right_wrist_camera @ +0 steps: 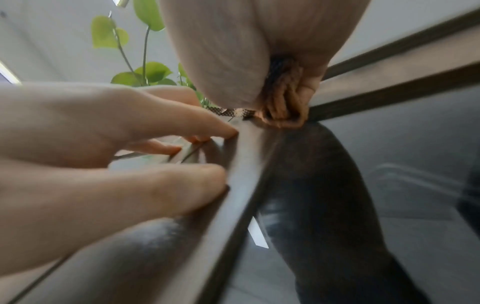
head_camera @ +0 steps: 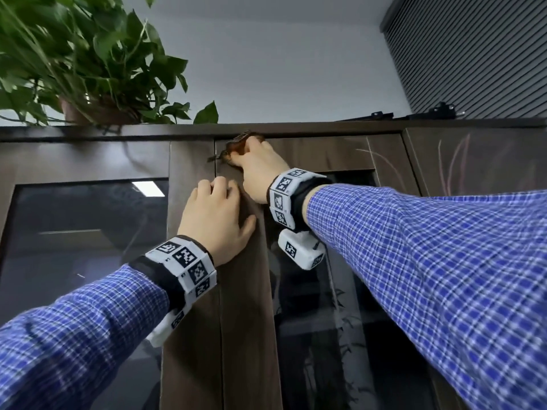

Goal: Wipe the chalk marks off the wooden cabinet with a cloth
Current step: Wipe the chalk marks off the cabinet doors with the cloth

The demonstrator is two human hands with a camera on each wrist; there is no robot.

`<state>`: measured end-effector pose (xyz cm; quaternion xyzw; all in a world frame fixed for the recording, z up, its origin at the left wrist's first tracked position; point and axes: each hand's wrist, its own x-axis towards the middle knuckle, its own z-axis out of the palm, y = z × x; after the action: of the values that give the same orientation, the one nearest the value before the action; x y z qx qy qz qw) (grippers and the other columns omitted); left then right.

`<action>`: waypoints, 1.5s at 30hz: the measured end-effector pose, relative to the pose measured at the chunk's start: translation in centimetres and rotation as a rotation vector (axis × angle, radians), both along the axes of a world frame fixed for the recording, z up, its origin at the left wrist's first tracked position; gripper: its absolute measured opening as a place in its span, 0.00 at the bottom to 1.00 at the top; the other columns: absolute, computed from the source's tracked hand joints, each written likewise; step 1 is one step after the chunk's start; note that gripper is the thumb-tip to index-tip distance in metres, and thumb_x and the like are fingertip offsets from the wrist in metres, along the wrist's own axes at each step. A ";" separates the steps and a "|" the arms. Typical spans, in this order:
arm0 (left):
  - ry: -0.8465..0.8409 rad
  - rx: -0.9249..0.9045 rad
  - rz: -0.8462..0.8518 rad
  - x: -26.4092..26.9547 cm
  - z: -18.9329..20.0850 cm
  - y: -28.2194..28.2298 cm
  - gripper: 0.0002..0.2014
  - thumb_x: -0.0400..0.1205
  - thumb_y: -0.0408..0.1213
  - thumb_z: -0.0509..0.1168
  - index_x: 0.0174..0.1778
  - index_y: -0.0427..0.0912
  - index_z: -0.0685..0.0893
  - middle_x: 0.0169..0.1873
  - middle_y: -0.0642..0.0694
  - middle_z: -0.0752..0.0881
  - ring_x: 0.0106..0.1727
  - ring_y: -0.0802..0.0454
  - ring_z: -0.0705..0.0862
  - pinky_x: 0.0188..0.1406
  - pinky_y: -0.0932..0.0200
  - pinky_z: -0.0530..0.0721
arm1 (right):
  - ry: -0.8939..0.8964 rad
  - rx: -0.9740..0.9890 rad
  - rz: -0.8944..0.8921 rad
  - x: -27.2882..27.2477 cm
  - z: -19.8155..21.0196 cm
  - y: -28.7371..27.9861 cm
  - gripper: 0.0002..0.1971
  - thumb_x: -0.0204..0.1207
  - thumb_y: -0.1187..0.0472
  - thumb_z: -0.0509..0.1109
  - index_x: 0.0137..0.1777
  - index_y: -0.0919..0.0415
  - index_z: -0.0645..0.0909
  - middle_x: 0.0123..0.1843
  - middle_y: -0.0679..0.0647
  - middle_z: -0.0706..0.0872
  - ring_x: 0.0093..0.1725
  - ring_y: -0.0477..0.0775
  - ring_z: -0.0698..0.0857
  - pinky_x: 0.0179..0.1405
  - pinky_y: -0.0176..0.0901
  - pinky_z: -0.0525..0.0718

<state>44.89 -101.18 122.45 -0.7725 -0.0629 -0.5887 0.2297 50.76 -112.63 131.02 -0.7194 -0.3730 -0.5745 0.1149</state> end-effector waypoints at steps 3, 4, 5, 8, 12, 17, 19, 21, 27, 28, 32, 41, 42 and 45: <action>0.007 -0.011 0.056 0.0 0.1 -0.6 0.37 0.82 0.65 0.53 0.71 0.35 0.75 0.62 0.37 0.77 0.61 0.35 0.74 0.61 0.42 0.80 | 0.030 0.061 0.003 1.4 0.1 -3.5 0.29 0.78 0.67 0.60 0.77 0.42 0.73 0.72 0.57 0.68 0.71 0.63 0.68 0.71 0.51 0.74; 0.004 -0.025 0.064 0.0 0.1 -0.8 0.37 0.82 0.66 0.52 0.71 0.35 0.76 0.62 0.36 0.77 0.61 0.34 0.75 0.60 0.41 0.80 | 0.043 0.092 -0.003 1.9 0.2 -4.8 0.29 0.78 0.67 0.60 0.76 0.42 0.74 0.71 0.58 0.68 0.70 0.64 0.69 0.71 0.52 0.74; -0.001 -0.042 0.070 0.1 0.1 -1.1 0.38 0.82 0.67 0.52 0.70 0.34 0.77 0.62 0.35 0.78 0.61 0.34 0.75 0.60 0.41 0.80 | 0.061 0.128 -0.013 2.5 0.1 -6.2 0.28 0.78 0.66 0.61 0.76 0.43 0.75 0.70 0.59 0.69 0.69 0.65 0.70 0.72 0.52 0.74; -0.019 -0.048 0.101 0.3 0.2 -2.1 0.38 0.82 0.67 0.53 0.63 0.32 0.82 0.59 0.34 0.79 0.60 0.33 0.77 0.60 0.42 0.79 | 0.131 0.251 -0.055 4.7 -0.2 -10.7 0.26 0.77 0.66 0.62 0.74 0.47 0.77 0.68 0.62 0.69 0.68 0.68 0.71 0.72 0.54 0.73; -0.015 0.001 0.159 0.7 0.2 -3.0 0.36 0.82 0.68 0.51 0.52 0.34 0.86 0.54 0.35 0.79 0.59 0.34 0.76 0.67 0.41 0.75 | 0.236 0.437 -0.154 7.4 -1.1 -16.2 0.23 0.77 0.66 0.63 0.72 0.50 0.79 0.70 0.63 0.69 0.69 0.70 0.72 0.72 0.53 0.72; -0.004 -0.013 0.220 1.1 -0.2 -3.4 0.40 0.81 0.70 0.49 0.55 0.34 0.86 0.57 0.33 0.78 0.58 0.34 0.75 0.66 0.42 0.74 | 0.275 0.443 -0.056 7.2 0.1 -19.3 0.20 0.78 0.68 0.65 0.67 0.54 0.85 0.71 0.57 0.82 0.67 0.62 0.81 0.68 0.44 0.78; -0.006 -0.014 0.217 1.2 -0.2 -3.2 0.40 0.81 0.71 0.51 0.55 0.33 0.86 0.57 0.33 0.78 0.58 0.33 0.76 0.66 0.41 0.75 | 0.217 0.527 0.072 6.0 1.4 -20.6 0.20 0.78 0.68 0.67 0.67 0.53 0.85 0.67 0.55 0.86 0.66 0.59 0.84 0.67 0.41 0.78; -0.002 -0.015 0.221 1.2 -0.2 -3.2 0.40 0.80 0.71 0.52 0.55 0.32 0.85 0.57 0.32 0.78 0.59 0.32 0.76 0.67 0.40 0.75 | 0.092 0.534 0.068 5.2 2.4 -22.0 0.21 0.78 0.69 0.64 0.66 0.51 0.86 0.67 0.55 0.85 0.67 0.60 0.81 0.69 0.41 0.75; 0.004 0.003 0.241 1.2 0.0 -3.2 0.40 0.80 0.71 0.50 0.51 0.32 0.85 0.54 0.32 0.78 0.55 0.33 0.76 0.63 0.40 0.74 | 0.013 0.248 -0.157 6.6 2.0 -24.0 0.21 0.75 0.74 0.65 0.60 0.53 0.89 0.63 0.55 0.83 0.67 0.61 0.78 0.69 0.45 0.73; 0.000 0.006 0.239 1.3 -0.1 -3.1 0.40 0.80 0.71 0.50 0.51 0.32 0.85 0.54 0.32 0.77 0.55 0.33 0.76 0.62 0.40 0.75 | 0.049 0.214 -0.164 7.3 1.8 -23.6 0.21 0.74 0.75 0.66 0.60 0.55 0.89 0.64 0.54 0.84 0.67 0.60 0.79 0.68 0.43 0.72; 0.001 0.000 0.244 1.7 -0.3 -2.9 0.41 0.80 0.71 0.49 0.51 0.31 0.84 0.54 0.32 0.77 0.54 0.33 0.75 0.62 0.41 0.75 | 0.049 0.253 -0.125 10.0 0.7 -22.6 0.23 0.73 0.76 0.64 0.63 0.58 0.87 0.65 0.59 0.82 0.67 0.64 0.78 0.69 0.43 0.71; 0.013 -0.043 0.210 1.4 -0.9 -3.3 0.44 0.80 0.72 0.48 0.56 0.27 0.81 0.56 0.30 0.77 0.58 0.32 0.74 0.66 0.39 0.75 | 0.201 0.057 -0.156 9.9 -5.4 -25.7 0.21 0.69 0.77 0.62 0.54 0.57 0.88 0.55 0.54 0.80 0.61 0.62 0.80 0.68 0.47 0.76; 0.018 -0.050 0.204 1.2 -0.9 -3.4 0.45 0.80 0.72 0.47 0.57 0.26 0.81 0.56 0.30 0.77 0.59 0.31 0.75 0.68 0.38 0.74 | 0.221 0.038 -0.157 9.8 -6.9 -25.9 0.20 0.69 0.77 0.62 0.52 0.58 0.88 0.53 0.53 0.79 0.58 0.61 0.80 0.65 0.47 0.76; 0.023 -0.071 0.168 0.6 -0.9 -3.6 0.47 0.79 0.73 0.46 0.59 0.26 0.81 0.56 0.29 0.77 0.60 0.31 0.75 0.72 0.36 0.71 | 0.270 -0.009 -0.138 9.5 -11.8 -26.0 0.17 0.68 0.78 0.62 0.46 0.59 0.86 0.48 0.51 0.76 0.52 0.59 0.80 0.57 0.41 0.74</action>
<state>45.46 -104.75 121.50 -0.7788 -0.1459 -0.5559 0.2514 60.21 -138.61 119.22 -0.8146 -0.3064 -0.4774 0.1208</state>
